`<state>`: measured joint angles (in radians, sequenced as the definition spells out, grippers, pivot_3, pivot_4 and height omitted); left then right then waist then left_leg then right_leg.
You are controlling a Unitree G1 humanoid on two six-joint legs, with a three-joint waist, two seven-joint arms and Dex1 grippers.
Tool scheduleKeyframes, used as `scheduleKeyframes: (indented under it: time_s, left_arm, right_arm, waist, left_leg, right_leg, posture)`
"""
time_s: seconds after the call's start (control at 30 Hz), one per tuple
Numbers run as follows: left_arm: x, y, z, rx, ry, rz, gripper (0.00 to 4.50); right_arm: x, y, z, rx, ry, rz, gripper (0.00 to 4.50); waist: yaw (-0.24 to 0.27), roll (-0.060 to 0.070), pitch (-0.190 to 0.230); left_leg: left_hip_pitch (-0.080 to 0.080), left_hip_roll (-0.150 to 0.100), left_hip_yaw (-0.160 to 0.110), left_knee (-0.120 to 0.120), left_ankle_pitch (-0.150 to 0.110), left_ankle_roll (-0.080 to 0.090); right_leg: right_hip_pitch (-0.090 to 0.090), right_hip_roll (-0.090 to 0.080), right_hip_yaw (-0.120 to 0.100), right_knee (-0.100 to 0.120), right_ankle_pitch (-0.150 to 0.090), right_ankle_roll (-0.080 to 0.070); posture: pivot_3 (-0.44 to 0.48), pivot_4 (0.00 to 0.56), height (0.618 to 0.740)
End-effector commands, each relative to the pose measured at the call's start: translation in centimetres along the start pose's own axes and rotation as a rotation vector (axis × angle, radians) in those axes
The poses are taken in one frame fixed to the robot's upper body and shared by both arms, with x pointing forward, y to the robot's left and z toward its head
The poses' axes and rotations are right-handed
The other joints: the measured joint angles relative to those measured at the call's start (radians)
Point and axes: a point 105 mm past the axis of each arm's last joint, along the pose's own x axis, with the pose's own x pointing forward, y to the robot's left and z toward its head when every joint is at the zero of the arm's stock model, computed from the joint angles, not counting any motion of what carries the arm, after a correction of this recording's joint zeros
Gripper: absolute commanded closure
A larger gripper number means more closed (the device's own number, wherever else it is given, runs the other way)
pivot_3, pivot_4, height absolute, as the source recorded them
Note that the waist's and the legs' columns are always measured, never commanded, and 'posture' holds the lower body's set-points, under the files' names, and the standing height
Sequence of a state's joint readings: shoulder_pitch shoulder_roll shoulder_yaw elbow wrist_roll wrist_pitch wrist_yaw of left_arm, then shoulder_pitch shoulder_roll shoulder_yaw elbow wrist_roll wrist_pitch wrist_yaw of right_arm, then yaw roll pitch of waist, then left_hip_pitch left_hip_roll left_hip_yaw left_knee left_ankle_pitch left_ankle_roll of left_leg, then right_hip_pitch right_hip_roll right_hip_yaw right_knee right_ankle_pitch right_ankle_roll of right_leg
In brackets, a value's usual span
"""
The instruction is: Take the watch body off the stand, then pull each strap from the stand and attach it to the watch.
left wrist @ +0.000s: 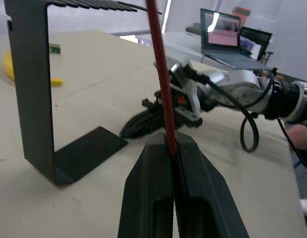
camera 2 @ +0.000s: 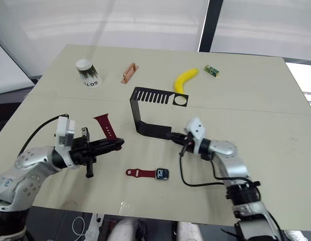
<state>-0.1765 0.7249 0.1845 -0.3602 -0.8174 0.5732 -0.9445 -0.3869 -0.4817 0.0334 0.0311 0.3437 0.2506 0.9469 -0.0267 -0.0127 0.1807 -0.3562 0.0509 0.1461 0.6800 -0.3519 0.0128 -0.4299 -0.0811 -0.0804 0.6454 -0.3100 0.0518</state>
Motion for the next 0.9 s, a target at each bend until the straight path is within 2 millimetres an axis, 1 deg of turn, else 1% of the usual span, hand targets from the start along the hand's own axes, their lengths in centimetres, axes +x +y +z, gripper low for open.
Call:
scheduleKeyframes:
  time_s: [0.03, 0.07, 0.1, 0.17, 0.23, 0.3, 0.33, 0.4, 0.43, 0.53, 0.63, 0.73, 0.9]
  left_arm:
    - [-0.2, -0.7, 1.2, -0.013, -0.027, -0.101, 4.46]
    - [-0.2, -0.8, 1.2, -0.012, -0.027, -0.115, 4.46]
    - [-0.1, -0.9, 1.3, -0.018, -0.028, -0.137, 4.50]
    - [0.4, -1.2, 1.5, -0.090, -0.055, -0.192, 4.50]
    - [1.1, -1.4, 1.9, -0.139, -0.091, -0.230, 4.50]
    - [1.8, -1.8, 1.9, -0.166, -0.104, -0.269, 4.50]
    - [2.4, -2.0, 1.9, -0.170, -0.106, -0.290, 4.50]
    - [3.6, -2.3, 2.0, -0.186, -0.111, -0.332, 4.50]
    - [4.1, -2.4, 2.0, -0.188, -0.112, -0.348, 4.50]
    - [5.0, -2.6, 1.9, -0.205, -0.104, -0.390, 4.50]
    - [5.4, -2.5, 1.5, -0.198, -0.093, -0.422, 4.50]
    - [6.3, -2.7, 1.3, -0.206, -0.106, -0.450, 4.50]
    - [7.4, -3.1, 0.5, -0.220, -0.061, -0.464, 4.50]
  right_arm:
    - [-3.5, 0.3, 2.9, 0.069, -0.068, 0.000, 4.50]
    - [-4.0, 0.5, 3.1, 0.097, -0.067, -0.002, 4.50]
    - [-4.6, 0.7, 3.4, 0.115, -0.072, -0.018, 4.24]
    - [-5.4, 2.3, 4.4, 0.190, -0.121, -0.012, 3.69]
    - [-5.6, 3.8, 5.7, 0.272, -0.194, -0.004, 2.80]
    - [-5.6, 4.9, 7.0, 0.338, -0.267, 0.001, 1.73]
    - [-5.5, 5.5, 7.6, 0.384, -0.305, 0.014, 1.33]
    - [-5.0, 6.6, 8.2, 0.450, -0.345, 0.048, 0.34]
    - [-4.7, 7.0, 8.5, 0.483, -0.369, 0.057, 0.03]
    - [-4.0, 7.4, 9.4, 0.551, -0.428, 0.083, 0.03]
    - [-3.1, 8.1, 9.6, 0.585, -0.410, 0.135, 0.03]
    - [-2.3, 8.9, 9.8, 0.624, -0.409, 0.184, 0.03]
    - [-1.3, 9.7, 10.4, 0.642, -0.393, 0.237, 0.03]
  waist:
    - [0.001, 0.000, 0.000]
    - [0.001, 0.000, 0.000]
    - [-0.001, 0.000, 0.000]
    - [-0.005, 0.000, 0.000]
    - [-0.002, 0.000, 0.000]
    - [-0.003, 0.000, 0.000]
    - [-0.004, 0.000, 0.000]
    - [0.000, 0.000, 0.000]
    - [0.000, 0.000, 0.000]
    - [-0.001, -0.001, 0.000]
    - [-0.004, -0.001, 0.000]
    - [0.000, -0.001, 0.000]
    - [0.000, -0.001, 0.000]
  left_leg:
    - [0.000, 0.000, 0.000, 0.000, 0.000, 0.000]
    - [0.000, 0.000, 0.000, -0.002, 0.000, 0.000]
    - [0.000, 0.000, 0.000, -0.002, 0.000, 0.000]
    - [0.000, 0.000, 0.000, -0.003, 0.000, 0.000]
    - [0.002, 0.001, 0.000, -0.006, 0.001, -0.002]
    - [0.003, 0.000, 0.001, -0.009, 0.003, -0.003]
    - [0.003, 0.000, 0.001, -0.009, 0.003, -0.003]
    - [0.003, -0.001, 0.000, -0.009, 0.004, -0.003]
    - [0.003, -0.001, 0.000, -0.009, 0.004, -0.003]
    - [0.003, -0.002, 0.000, -0.009, 0.004, -0.003]
    - [0.003, -0.002, 0.001, -0.009, 0.004, -0.003]
    - [0.003, -0.001, 0.001, -0.009, 0.005, -0.003]
    - [0.002, -0.002, 0.001, -0.006, 0.004, -0.001]
  right_leg:
    - [0.000, 0.000, 0.000, 0.000, 0.000, 0.000]
    - [0.000, 0.000, 0.000, -0.001, 0.000, 0.000]
    - [0.000, 0.000, -0.001, -0.001, 0.000, 0.000]
    - [0.000, 0.001, 0.000, -0.002, 0.000, 0.000]
    - [0.000, 0.002, 0.000, -0.002, 0.000, -0.001]
    - [0.000, 0.002, 0.001, -0.001, 0.000, -0.001]
    - [0.000, 0.002, 0.001, -0.001, 0.000, -0.001]
    - [0.000, 0.002, 0.002, -0.001, 0.000, -0.001]
    - [0.001, 0.002, 0.002, -0.001, 0.000, -0.001]
    - [0.000, 0.002, 0.002, -0.001, 0.000, -0.001]
    - [0.000, 0.002, 0.003, -0.001, 0.000, 0.000]
    - [0.000, 0.003, 0.002, -0.001, 0.000, -0.001]
    - [0.000, 0.002, 0.003, -0.002, 0.000, 0.000]
  posture:
    - [0.000, 0.150, 0.725]
    - [0.000, 0.150, 0.725]
    - [0.000, 0.150, 0.725]
    - [0.000, 0.150, 0.725]
    - [0.000, 0.150, 0.725]
    - [0.000, 0.150, 0.725]
    - [0.000, 0.150, 0.725]
    - [0.000, 0.150, 0.725]
    - [0.000, 0.150, 0.725]
    - [0.000, 0.150, 0.725]
    - [0.000, 0.150, 0.725]
    - [0.000, 0.150, 0.725]
    - [0.000, 0.150, 0.725]
